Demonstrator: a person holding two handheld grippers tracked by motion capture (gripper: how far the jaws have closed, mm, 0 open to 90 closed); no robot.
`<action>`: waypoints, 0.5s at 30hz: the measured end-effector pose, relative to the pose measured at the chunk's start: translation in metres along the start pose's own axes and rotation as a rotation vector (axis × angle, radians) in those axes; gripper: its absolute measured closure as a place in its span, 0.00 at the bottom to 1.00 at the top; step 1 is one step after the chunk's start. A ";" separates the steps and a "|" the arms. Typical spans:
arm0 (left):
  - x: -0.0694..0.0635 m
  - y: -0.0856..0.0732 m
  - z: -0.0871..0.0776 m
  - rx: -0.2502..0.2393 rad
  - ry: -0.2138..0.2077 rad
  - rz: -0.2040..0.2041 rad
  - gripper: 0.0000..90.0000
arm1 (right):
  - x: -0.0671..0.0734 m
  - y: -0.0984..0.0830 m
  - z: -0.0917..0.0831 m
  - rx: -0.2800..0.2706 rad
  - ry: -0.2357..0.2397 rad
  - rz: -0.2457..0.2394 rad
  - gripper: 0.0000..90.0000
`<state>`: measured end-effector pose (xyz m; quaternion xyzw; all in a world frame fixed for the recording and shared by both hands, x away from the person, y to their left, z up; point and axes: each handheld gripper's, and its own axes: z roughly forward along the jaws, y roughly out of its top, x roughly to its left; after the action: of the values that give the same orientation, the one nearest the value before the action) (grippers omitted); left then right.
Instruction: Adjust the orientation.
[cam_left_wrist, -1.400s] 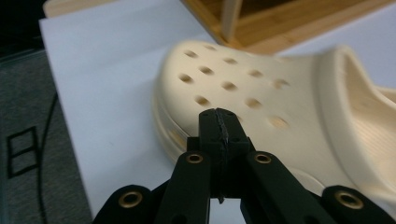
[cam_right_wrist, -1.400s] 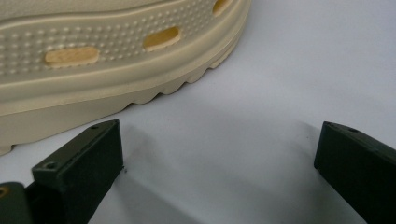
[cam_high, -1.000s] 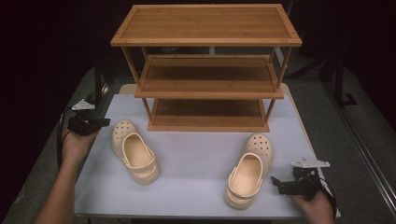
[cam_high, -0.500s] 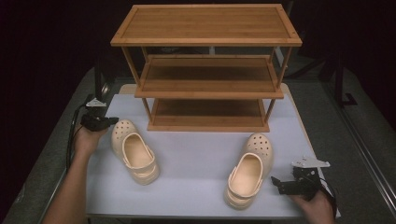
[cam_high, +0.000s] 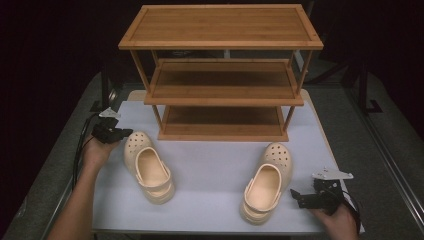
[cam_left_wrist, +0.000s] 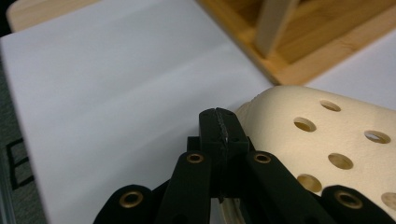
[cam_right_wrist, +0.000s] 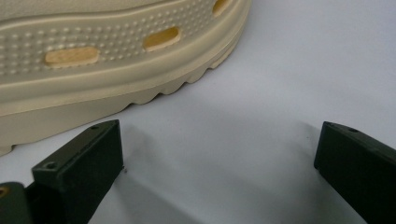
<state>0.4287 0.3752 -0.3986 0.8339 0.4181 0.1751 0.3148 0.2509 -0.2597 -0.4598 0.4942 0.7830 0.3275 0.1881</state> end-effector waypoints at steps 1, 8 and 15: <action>-0.004 0.001 0.000 0.002 0.001 0.006 1.00 | 0.000 0.000 0.000 0.000 0.000 0.000 0.01; -0.031 0.006 0.000 0.016 -0.043 0.043 1.00 | 0.000 0.000 0.000 0.000 0.000 0.000 0.01; -0.052 0.003 0.001 -0.015 -0.059 0.053 1.00 | 0.000 0.000 0.000 0.000 0.001 0.000 0.01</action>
<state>0.4000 0.3318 -0.3987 0.8472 0.3849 0.1621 0.3285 0.2509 -0.2598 -0.4597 0.4943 0.7830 0.3276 0.1878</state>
